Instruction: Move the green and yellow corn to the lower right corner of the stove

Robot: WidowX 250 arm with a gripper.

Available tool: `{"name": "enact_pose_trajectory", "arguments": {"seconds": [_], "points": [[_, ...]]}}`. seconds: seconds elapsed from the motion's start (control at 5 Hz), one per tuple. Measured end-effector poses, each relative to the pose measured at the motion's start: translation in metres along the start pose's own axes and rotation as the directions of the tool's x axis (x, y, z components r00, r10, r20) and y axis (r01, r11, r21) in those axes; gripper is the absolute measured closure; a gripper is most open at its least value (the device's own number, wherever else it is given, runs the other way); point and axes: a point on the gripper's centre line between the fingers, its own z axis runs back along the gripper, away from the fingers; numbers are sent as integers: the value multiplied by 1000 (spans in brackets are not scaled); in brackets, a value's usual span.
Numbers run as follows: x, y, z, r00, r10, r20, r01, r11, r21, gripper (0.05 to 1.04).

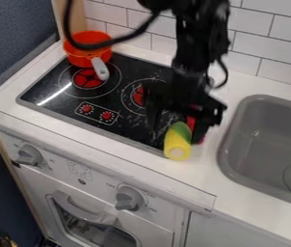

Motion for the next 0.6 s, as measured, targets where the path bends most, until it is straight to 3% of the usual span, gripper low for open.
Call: {"name": "enact_pose_trajectory", "arguments": {"seconds": [0.2, 0.6], "points": [[2, 8, 27, 998, 15, 57, -12, 999, -52, 83], [6, 32, 60, 988, 62, 144, -48, 994, -94, 83]]}}
